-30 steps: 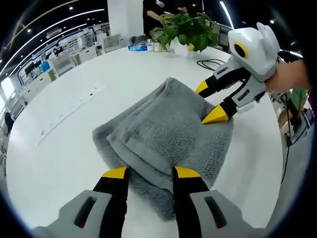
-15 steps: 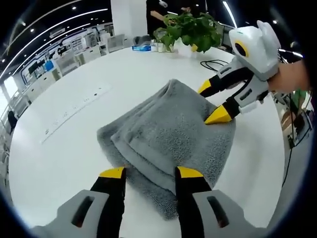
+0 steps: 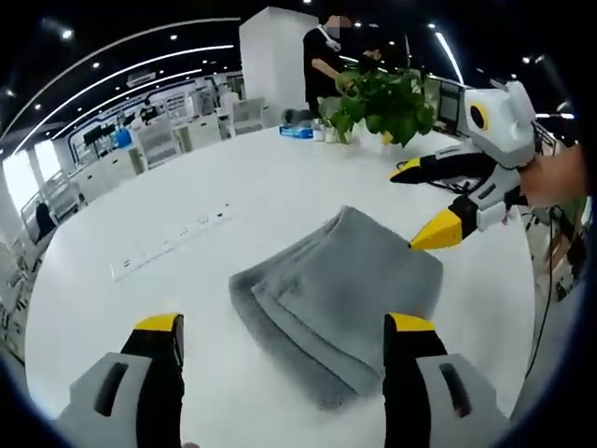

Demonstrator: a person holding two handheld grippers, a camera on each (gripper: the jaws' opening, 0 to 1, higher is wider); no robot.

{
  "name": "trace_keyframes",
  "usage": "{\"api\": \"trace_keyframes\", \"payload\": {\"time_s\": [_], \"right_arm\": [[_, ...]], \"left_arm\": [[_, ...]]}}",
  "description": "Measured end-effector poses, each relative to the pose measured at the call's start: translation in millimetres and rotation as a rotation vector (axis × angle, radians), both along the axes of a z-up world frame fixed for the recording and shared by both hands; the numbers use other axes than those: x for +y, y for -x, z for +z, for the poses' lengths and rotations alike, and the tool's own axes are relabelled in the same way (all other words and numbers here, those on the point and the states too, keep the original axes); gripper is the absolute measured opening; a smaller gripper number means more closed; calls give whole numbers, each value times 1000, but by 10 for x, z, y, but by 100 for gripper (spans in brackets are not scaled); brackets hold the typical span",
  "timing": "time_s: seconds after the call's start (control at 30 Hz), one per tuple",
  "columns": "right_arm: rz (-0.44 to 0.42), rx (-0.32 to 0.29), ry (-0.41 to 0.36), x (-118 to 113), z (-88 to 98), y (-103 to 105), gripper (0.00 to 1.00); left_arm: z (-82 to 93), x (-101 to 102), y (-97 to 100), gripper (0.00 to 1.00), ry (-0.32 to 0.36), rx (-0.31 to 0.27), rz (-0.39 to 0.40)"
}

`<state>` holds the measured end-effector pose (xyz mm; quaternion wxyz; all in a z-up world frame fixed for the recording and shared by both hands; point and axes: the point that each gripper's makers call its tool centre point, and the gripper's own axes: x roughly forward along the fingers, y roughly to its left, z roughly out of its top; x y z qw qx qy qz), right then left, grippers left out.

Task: Fold the towel on the table until its edges align and the towel forms a compact rectangular stack.

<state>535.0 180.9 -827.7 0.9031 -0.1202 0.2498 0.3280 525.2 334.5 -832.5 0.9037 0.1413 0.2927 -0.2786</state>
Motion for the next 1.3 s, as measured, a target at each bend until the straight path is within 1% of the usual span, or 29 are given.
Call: {"api": "trace_keyframes", "payload": {"time_s": [0.07, 0.17, 0.4, 0.47, 0.53, 0.67, 0.73, 0.77, 1.03, 1.1, 1.17, 1.3], "right_arm": [[4, -6, 0, 12, 47, 44, 78], [13, -16, 5, 22, 95, 89, 80], [6, -7, 7, -10, 156, 271, 86], [-12, -11, -34, -10, 225, 337, 87], [-18, -12, -54, -5, 264, 386, 87], [-12, -25, -62, 16, 334, 465, 90], [-14, -29, -72, 30, 385, 514, 91], [-17, -34, -83, 46, 423, 550, 91], [-14, -47, -105, 55, 535, 734, 98], [-29, -53, -135, 47, 591, 781, 98], [-42, -49, -169, 48, 620, 799, 99], [-30, -58, -157, 41, 635, 868, 99]], "left_arm": [[70, 5, 9, 94, 3, -15, 2], [130, 27, 57, 97, 2, -9, 8], [260, 93, 231, 98, 4, -15, 15], [314, 118, 290, 98, 19, -23, 23], [351, 140, 345, 98, 23, -25, 32], [430, 167, 418, 98, 36, -35, 44], [499, 178, 471, 98, 51, -48, 48], [517, 191, 494, 98, 48, -51, 51], [639, 289, 729, 98, 51, -76, 61], [683, 324, 754, 98, 64, -97, 91], [709, 321, 782, 98, 85, -102, 104], [734, 296, 859, 99, 75, -106, 103]]}}
